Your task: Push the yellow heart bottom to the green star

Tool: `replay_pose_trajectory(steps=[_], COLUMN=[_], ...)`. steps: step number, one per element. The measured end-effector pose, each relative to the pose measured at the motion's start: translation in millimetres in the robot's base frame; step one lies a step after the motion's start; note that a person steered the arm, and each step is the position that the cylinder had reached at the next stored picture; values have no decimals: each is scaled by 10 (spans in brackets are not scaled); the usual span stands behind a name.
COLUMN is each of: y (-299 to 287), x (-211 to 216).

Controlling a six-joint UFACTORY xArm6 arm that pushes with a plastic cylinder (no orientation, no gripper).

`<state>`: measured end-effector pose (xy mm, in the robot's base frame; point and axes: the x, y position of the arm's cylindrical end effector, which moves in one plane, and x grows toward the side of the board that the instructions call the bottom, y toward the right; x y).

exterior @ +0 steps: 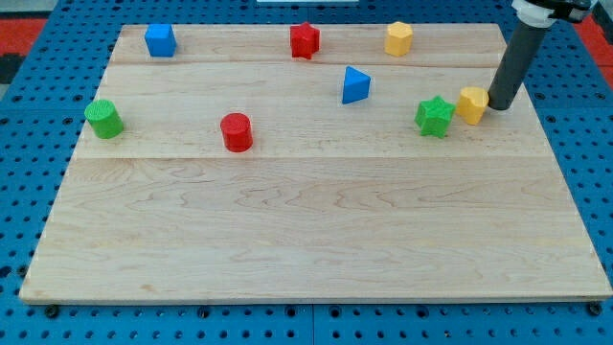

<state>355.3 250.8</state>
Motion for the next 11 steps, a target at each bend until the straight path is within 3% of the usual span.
replay_pose_trajectory(steps=[1, 2, 4, 5, 6, 8, 10, 11], y=[-115, -252, -326, -154, -145, -533, -595, -965], x=[-233, -80, 1007, 768, 224, 1193, 691, 980])
